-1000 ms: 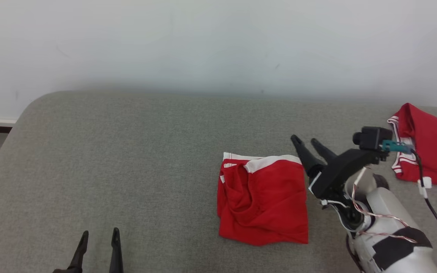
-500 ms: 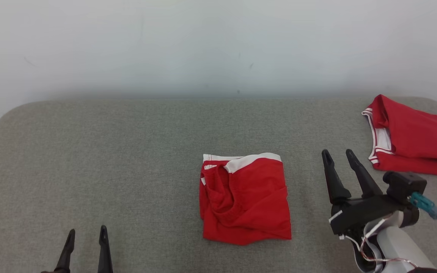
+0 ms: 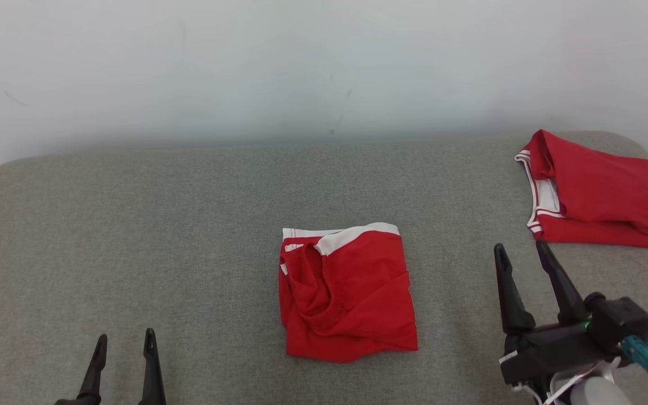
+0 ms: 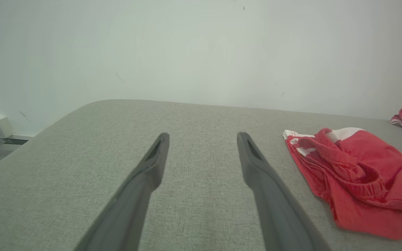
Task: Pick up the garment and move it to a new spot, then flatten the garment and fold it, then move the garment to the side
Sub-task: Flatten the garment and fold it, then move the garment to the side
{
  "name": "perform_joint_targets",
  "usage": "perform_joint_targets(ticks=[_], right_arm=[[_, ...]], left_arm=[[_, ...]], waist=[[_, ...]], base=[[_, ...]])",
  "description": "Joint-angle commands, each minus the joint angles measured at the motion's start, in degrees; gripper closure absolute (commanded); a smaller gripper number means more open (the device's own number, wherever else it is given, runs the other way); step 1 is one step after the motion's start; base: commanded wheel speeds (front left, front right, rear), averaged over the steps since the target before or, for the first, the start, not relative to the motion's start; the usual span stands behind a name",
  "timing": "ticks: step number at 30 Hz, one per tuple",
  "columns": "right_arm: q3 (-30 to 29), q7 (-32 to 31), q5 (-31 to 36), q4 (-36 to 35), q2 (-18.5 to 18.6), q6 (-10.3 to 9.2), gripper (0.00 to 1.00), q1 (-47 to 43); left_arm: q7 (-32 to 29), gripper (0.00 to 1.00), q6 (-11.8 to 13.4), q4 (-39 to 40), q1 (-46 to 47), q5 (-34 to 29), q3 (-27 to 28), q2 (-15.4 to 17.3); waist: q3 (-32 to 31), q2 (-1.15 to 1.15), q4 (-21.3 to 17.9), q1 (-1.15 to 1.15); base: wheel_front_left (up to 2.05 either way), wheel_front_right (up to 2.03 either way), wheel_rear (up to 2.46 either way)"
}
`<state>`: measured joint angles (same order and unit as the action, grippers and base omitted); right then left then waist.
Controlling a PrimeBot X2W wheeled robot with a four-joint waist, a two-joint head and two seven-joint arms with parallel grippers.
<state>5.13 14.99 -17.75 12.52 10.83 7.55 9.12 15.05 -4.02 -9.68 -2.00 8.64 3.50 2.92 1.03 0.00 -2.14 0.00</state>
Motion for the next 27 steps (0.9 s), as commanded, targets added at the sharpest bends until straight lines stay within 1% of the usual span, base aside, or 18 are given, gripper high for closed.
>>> perform_joint_targets(ticks=[1,8,14,19,23,27], right_arm=[[-0.12,0.23,0.7,-0.63,-0.66,-0.12,0.0,-1.16],[-2.44,0.23,5.4,-5.32,-4.12,-0.12,0.0,-6.87],[-3.72,0.24,6.7,-5.26,-6.3,-0.12,0.0,-9.58],[-3.37,0.24,7.49,-3.97,-6.9,-0.12,0.0,-10.15],[-3.5,0.24,7.84,-3.23,-7.18,-0.12,0.0,-10.16],[-3.92,0.24,8.03,-2.92,-7.39,-0.12,0.0,-10.13]], left_arm=[[0.12,0.0,0.15,-0.02,0.41,-0.29,-0.02,-0.05],[0.12,0.0,-0.01,-0.38,0.92,-0.53,-0.07,-0.06],[0.12,0.0,-0.32,-0.65,0.65,-1.01,0.21,-0.05],[0.12,0.0,-0.26,-0.75,0.31,-1.47,-0.14,-0.05],[0.12,0.0,0.42,-0.45,-0.23,-2.07,-0.81,-0.05],[0.12,0.0,0.05,-0.94,-0.04,-2.83,-0.68,-0.05]], waist=[[0.04,0.0,-0.06,0.0],[0.23,0.0,-0.19,0.0],[0.22,0.0,-0.33,0.0],[0.13,0.0,-0.24,0.0],[0.02,0.0,-0.05,0.0],[0.03,0.0,0.19,0.0]], base=[[0.0,0.0,0.0],[0.0,0.0,0.0],[0.0,0.0,0.0],[0.0,0.0,0.0],[0.0,0.0,0.0],[0.0,0.0,0.0]])
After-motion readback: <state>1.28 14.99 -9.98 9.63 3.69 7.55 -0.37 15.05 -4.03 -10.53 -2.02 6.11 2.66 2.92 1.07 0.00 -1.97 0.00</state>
